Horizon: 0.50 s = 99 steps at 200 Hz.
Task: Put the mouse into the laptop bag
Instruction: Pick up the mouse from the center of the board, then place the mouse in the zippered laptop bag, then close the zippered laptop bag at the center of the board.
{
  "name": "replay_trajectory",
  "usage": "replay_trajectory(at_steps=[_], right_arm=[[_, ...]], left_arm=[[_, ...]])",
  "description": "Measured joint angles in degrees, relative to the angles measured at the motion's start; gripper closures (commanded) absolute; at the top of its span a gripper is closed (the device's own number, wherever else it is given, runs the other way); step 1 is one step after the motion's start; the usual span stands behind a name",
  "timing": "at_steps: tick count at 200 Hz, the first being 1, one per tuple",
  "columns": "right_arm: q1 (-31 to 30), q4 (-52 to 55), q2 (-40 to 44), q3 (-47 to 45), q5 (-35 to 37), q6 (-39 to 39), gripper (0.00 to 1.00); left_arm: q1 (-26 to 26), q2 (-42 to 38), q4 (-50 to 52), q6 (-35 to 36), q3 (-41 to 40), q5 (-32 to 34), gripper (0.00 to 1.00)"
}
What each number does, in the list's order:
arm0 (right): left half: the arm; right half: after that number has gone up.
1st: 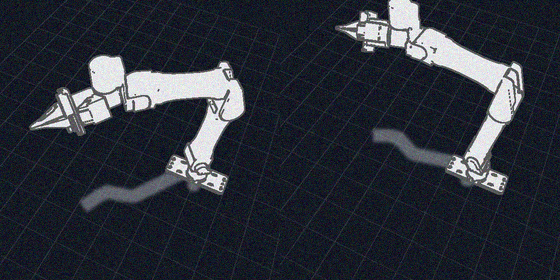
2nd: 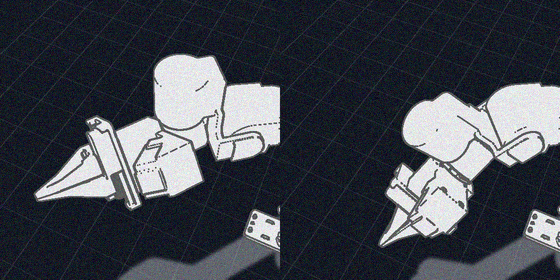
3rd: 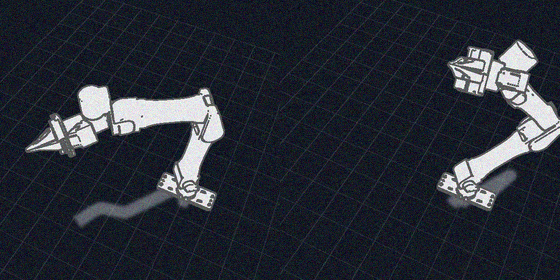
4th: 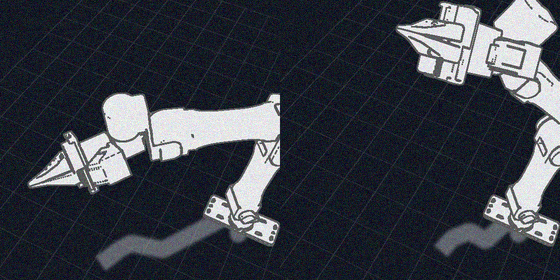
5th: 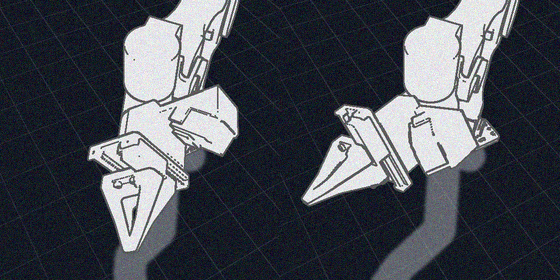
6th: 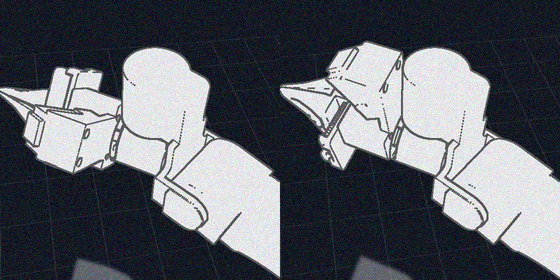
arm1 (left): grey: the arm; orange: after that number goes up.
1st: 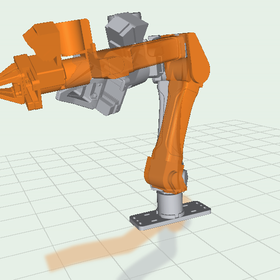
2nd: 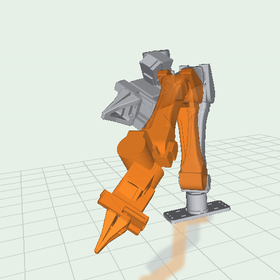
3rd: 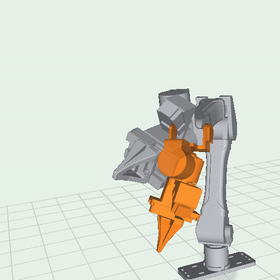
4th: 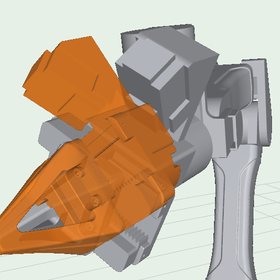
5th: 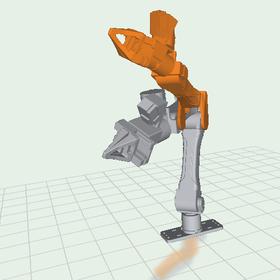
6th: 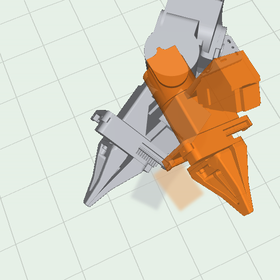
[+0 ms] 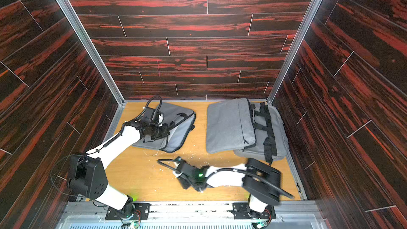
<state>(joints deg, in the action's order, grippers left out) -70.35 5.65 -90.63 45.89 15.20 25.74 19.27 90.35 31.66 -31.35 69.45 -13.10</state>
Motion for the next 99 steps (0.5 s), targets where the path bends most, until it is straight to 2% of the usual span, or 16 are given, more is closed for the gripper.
replay_trajectory(at_steps=[22, 48, 99], right_arm=[[6.34, -0.61, 2.82, -0.04, -2.01, -0.35, 0.63], [13.46, -1.70, 1.53, 2.58, -4.35, -2.51, 0.64], [17.07, -5.55, -13.68, 19.45, -10.80, -6.36, 0.65]], left_arm=[[-0.04, -0.02, -0.46, -0.20, -0.63, -0.33, 1.00], [-0.07, -0.09, -1.09, -0.61, -2.43, -0.83, 1.00], [-0.17, -0.61, -1.97, -1.55, -3.78, -1.70, 1.00]])
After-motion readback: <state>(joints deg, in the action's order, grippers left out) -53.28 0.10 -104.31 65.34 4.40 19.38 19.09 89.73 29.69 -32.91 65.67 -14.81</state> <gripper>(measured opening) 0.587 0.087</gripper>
